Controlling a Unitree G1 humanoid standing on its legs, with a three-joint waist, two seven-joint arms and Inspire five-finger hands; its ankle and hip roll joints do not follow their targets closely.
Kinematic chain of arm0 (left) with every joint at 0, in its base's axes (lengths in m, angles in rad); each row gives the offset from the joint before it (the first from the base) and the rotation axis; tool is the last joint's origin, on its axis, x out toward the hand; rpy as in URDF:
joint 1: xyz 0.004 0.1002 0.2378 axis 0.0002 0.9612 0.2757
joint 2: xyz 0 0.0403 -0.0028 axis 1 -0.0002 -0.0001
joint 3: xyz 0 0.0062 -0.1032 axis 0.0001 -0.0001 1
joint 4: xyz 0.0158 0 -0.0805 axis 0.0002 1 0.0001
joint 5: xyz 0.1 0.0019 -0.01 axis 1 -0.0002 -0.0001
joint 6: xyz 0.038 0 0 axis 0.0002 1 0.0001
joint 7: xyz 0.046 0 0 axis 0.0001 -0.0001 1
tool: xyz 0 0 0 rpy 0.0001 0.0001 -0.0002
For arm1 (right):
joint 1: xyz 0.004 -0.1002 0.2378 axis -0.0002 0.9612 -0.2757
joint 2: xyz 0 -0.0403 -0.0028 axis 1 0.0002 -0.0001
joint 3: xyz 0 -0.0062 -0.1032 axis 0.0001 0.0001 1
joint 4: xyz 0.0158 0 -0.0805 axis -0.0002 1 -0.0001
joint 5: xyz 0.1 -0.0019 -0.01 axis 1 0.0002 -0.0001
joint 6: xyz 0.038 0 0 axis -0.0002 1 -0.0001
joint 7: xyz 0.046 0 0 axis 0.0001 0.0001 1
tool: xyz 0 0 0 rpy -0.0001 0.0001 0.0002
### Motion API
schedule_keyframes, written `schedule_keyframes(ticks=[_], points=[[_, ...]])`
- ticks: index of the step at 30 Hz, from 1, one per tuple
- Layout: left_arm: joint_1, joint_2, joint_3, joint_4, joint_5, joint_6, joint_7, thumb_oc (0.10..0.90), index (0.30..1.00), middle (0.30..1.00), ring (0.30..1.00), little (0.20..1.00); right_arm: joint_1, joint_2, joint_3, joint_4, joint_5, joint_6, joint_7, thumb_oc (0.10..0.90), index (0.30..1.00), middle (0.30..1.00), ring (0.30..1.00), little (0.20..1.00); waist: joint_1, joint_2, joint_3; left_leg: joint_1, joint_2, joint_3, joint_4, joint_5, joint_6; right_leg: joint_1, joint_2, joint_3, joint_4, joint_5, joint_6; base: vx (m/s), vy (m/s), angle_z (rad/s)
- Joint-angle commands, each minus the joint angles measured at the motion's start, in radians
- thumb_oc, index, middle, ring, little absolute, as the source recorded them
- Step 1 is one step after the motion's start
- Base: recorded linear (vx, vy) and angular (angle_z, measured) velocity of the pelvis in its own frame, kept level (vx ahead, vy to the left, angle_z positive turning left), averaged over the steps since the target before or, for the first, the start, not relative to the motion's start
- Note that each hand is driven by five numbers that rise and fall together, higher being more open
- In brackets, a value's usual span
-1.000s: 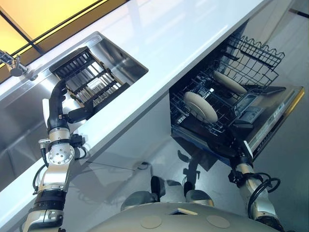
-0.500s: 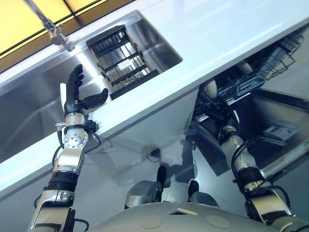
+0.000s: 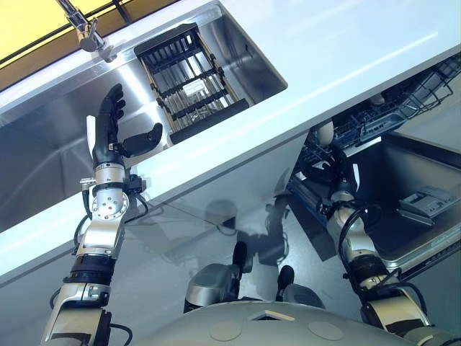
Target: Pick up plates and place into dishwasher.
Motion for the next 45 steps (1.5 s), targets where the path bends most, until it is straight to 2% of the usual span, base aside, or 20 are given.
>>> schedule_keyframes(ticks=[1,4,8,17,22,25,29,35,38,42,45], points=[[0.041,0.061,0.001,0.014,0.060,-0.035,0.010,0.800,0.900,0.900,0.900,0.900,0.022,-0.008,-0.013,-0.233,-0.139,-0.106,0.147,0.800,0.900,0.900,0.900,0.900,-0.058,-0.052,-0.096,0.022,-0.057,0.056,0.099,-0.197,0.047,-0.164,-0.012,0.020,0.182,-0.052,0.056,-0.07,-0.104,-0.20],[0.045,0.074,0.032,0.006,0.058,-0.031,0.012,0.800,0.900,0.900,0.900,0.900,0.102,-0.049,-0.083,-0.231,-0.158,-0.083,0.197,0.800,0.900,0.900,0.900,0.900,-0.097,-0.065,-0.095,0.030,-0.048,0.077,0.083,-0.194,0.043,-0.162,0.000,0.032,0.169,-0.048,0.060,-0.08,-0.110,-0.22],[0.044,0.085,0.056,0.015,0.061,-0.032,0.014,0.800,0.900,0.900,0.900,0.900,0.170,-0.080,-0.176,-0.236,-0.138,-0.064,0.212,0.800,0.900,0.900,0.900,0.900,-0.137,-0.077,-0.097,0.041,-0.035,0.099,0.066,-0.193,0.036,-0.157,0.015,0.045,0.165,-0.055,0.061,-0.07,-0.111,-0.25],[0.013,0.089,0.070,0.050,0.059,-0.031,0.011,0.800,0.900,0.900,0.900,0.900,0.201,-0.096,-0.288,-0.262,-0.104,-0.071,0.185,0.800,0.900,0.900,0.900,0.900,-0.181,-0.082,-0.110,0.053,-0.019,0.112,0.054,-0.196,0.023,-0.143,0.037,0.071,0.153,-0.069,0.053,-0.03,-0.072,-0.18],[-0.001,0.094,0.065,0.063,0.055,-0.031,0.019,0.800,0.900,0.900,0.900,0.900,0.185,-0.105,-0.314,-0.276,-0.126,-0.095,0.095,0.800,0.900,0.900,0.900,0.900,-0.186,-0.077,-0.111,0.057,-0.014,0.114,0.052,-0.198,0.019,-0.136,0.042,0.071,0.150,-0.077,0.049,-0.01,-0.049,-0.02],[-0.004,0.103,0.067,0.073,0.051,-0.032,0.019,0.800,0.900,0.900,0.900,0.900,0.169,-0.118,-0.346,-0.276,-0.138,-0.103,-0.022,0.800,0.900,0.900,0.900,0.900,-0.187,-0.076,-0.113,0.059,-0.011,0.117,0.055,-0.204,0.019,-0.133,0.044,0.071,0.154,-0.085,0.047,-0.01,-0.021,-0.03],[-0.014,0.120,0.069,0.110,0.038,-0.044,0.010,0.800,0.900,0.900,0.900,0.900,0.144,-0.137,-0.427,-0.213,-0.077,-0.078,-0.186,0.800,0.900,0.900,0.900,0.900,-0.190,-0.071,-0.119,0.060,-0.006,0.128,0.062,-0.212,0.017,-0.133,0.046,0.071,0.170,-0.101,0.046,0.00,-0.025,-0.06],[-0.015,0.129,0.081,0.123,-0.041,-0.052,-0.038,0.800,0.900,0.900,0.900,0.900,0.144,-0.135,-0.517,-0.061,0.155,-0.039,-0.141,0.800,0.900,0.900,0.900,0.900,-0.192,-0.066,-0.116,0.064,0.000,0.131,0.076,-0.221,0.018,-0.139,0.045,0.068,0.221,-0.131,0.039,0.02,-0.041,-0.07],[-0.020,0.129,0.090,0.120,-0.088,-0.049,-0.060,0.800,0.900,0.900,0.900,0.900,0.145,-0.132,-0.529,-0.021,0.200,-0.075,-0.123,0.800,0.900,0.900,0.900,0.900,-0.190,-0.064,-0.110,0.063,-0.001,0.121,0.088,-0.226,0.020,-0.146,0.045,0.064,0.254,-0.149,0.031,0.06,-0.068,-0.02],[-0.023,0.134,0.112,0.126,-0.126,-0.080,-0.052,0.800,0.900,0.900,0.900,0.900,0.136,-0.133,-0.544,0.010,0.215,-0.135,-0.163,0.800,0.900,0.900,0.900,0.900,-0.187,-0.056,-0.103,0.057,-0.003,0.114,0.102,-0.231,0.017,-0.158,0.044,0.057,0.282,-0.163,0.022,0.05,-0.055,0.00],[-0.024,0.134,0.131,0.125,-0.146,-0.121,-0.023,0.800,0.900,0.900,0.900,0.900,0.120,-0.144,-0.557,0.037,0.293,-0.129,-0.131,0.800,0.900,0.900,0.900,0.900,-0.184,-0.046,-0.088,0.036,-0.006,0.107,0.133,-0.236,0.012,-0.173,0.039,0.052,0.311,-0.176,0.013,0.03,-0.027,0.00]])
